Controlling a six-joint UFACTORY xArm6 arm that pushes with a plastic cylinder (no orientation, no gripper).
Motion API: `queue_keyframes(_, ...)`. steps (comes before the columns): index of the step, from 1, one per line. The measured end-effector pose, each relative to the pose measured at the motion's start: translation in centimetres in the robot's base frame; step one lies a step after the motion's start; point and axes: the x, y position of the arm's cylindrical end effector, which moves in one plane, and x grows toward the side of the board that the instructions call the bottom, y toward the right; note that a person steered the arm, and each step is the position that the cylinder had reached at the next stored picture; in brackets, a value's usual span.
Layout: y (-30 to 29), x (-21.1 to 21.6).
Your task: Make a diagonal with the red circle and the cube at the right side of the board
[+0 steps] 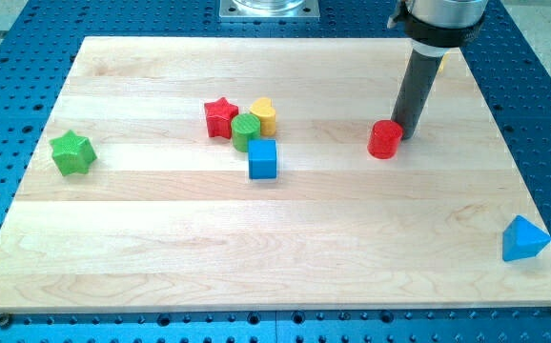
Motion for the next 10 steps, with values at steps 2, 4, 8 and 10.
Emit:
queue_keyframes(2, -0.2, 0.0)
queue_keyframes(4, -0.1, 3.3)
queue_keyframes(8, -3.4, 6.9)
queue_keyframes(10, -5.9, 5.5)
